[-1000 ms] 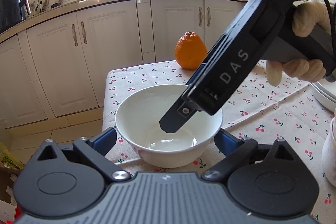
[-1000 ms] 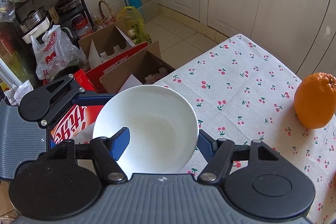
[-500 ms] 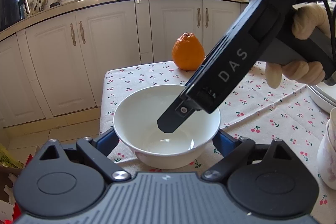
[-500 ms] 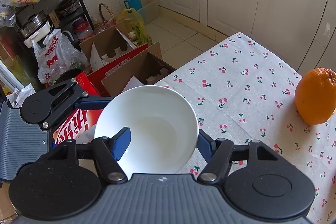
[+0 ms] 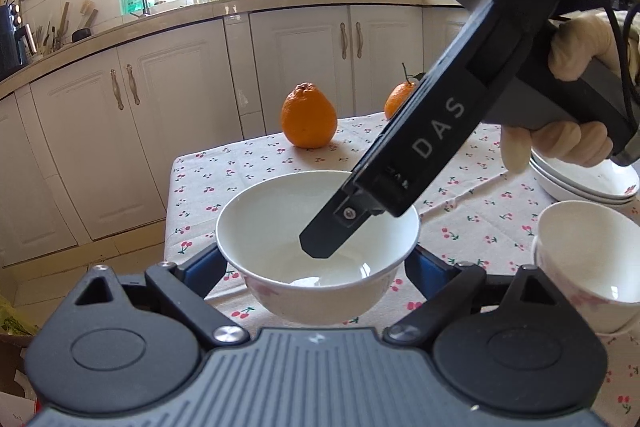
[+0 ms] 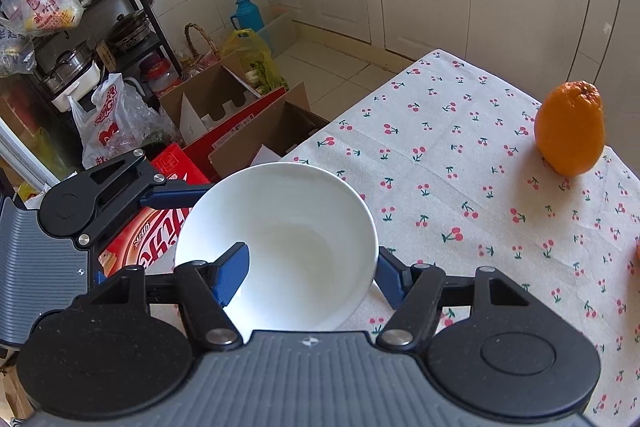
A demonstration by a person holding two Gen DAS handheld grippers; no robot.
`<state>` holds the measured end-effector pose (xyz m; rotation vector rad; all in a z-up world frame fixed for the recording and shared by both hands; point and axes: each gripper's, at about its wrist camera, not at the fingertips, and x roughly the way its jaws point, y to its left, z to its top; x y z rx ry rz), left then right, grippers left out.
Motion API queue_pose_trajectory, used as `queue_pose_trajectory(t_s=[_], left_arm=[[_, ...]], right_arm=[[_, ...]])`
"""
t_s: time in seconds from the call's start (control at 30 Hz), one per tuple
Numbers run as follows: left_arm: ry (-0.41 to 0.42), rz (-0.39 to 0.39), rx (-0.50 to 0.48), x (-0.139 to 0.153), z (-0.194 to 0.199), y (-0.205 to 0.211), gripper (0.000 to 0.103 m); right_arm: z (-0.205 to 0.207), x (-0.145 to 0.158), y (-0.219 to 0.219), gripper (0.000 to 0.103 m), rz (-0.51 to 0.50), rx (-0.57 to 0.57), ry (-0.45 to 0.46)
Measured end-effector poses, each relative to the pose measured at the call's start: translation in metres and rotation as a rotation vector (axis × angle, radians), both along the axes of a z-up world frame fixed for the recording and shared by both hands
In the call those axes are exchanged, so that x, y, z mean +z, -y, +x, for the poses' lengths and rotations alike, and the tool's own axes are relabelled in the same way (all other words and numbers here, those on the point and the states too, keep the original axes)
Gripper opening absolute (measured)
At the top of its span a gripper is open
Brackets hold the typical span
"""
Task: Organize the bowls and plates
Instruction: 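Carry the held bowl over the two nested bowls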
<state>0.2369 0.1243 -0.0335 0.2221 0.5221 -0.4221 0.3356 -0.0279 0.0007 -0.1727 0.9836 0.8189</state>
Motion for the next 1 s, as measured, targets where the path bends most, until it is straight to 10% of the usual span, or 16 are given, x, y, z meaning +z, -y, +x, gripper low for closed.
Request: queue_pose_trajectory(t_s=[1.0], left_arm=[[0.027,0.003,-0.156,0.045,-0.093,0.084,0.095]], right_arm=[[-0.127,0.046,0.115,0.073,0.08,-0.111,0.07]])
